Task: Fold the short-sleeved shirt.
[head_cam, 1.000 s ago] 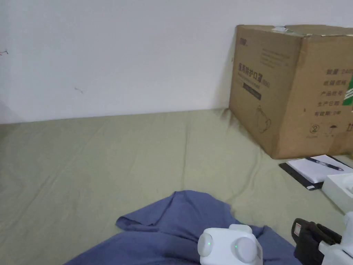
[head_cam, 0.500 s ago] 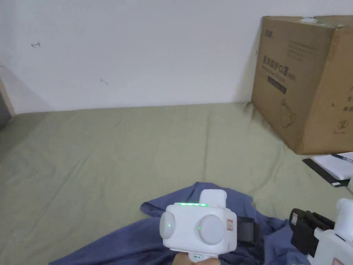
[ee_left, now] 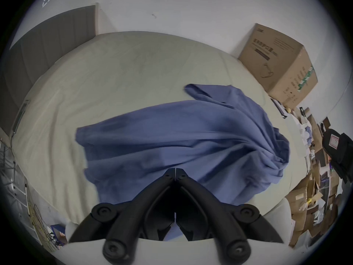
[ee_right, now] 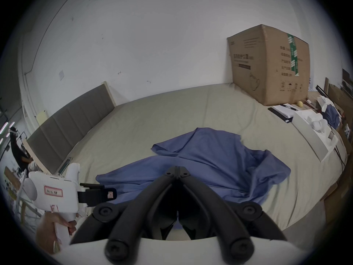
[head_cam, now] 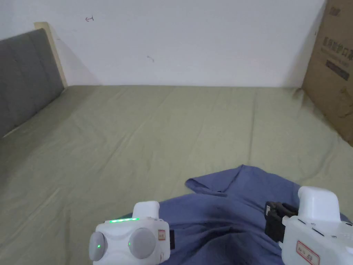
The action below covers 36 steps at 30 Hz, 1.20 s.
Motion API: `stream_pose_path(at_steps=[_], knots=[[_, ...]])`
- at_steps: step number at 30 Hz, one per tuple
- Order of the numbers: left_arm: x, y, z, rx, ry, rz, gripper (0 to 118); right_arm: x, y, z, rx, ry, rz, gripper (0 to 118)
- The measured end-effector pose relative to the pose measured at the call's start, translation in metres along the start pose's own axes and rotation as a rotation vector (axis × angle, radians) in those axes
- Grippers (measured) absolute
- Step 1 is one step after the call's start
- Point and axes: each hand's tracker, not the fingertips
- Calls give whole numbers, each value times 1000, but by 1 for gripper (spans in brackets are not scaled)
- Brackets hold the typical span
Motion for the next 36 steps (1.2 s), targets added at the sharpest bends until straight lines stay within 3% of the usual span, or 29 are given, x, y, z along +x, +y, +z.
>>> stream_pose_path(at_steps=[3,4,5,7,8,9,13,15,19,21,23,27,29,30,32,34,35,36], knots=[[-25,20,-2,-33,3,66,0,-8,1,-11,-22,15,17,0],[-37,30,-4,-46,-16,116,9,-10,2,-15,-31,17,23,0],[-49,41,-2,-48,-33,166,33,-11,2,-18,-38,18,29,0],[-73,61,-4,-57,-58,241,101,-12,2,-24,-53,18,41,0],[-83,70,-5,-62,-50,266,110,-12,2,-26,-59,18,45,0],[-94,80,-5,-54,-43,284,110,-12,2,-29,-66,17,48,0],[-138,109,-20,-125,-47,473,110,-8,1,-40,-90,9,46,0],[-149,117,-33,-181,-16,460,110,-6,-2,-44,-101,8,38,0],[-137,112,-51,-235,70,344,109,-6,-9,-54,-140,2,45,0],[-136,110,-72,-291,62,324,97,-7,-11,-59,-157,-6,50,0],[-130,100,-82,-310,38,340,92,-6,-12,-62,-168,2,45,0],[-102,90,-88,-304,199,110,85,-6,-13,-67,-182,5,42,0],[-94,89,-86,-265,226,136,74,-5,-14,-67,-187,6,39,0],[-90,89,-85,-246,243,115,61,-3,-15,-68,-189,7,37,0],[-82,87,-88,-229,267,41,48,-1,-15,-69,-195,6,31,0],[-79,87,-82,-224,275,39,24,3,-15,-70,-202,0,23,0],[-78,88,-80,-198,282,36,4,5,-15,-71,-202,0,19,0],[-79,90,-77,-178,253,62,3,8,-14,-71,-204,-1,11,0]])
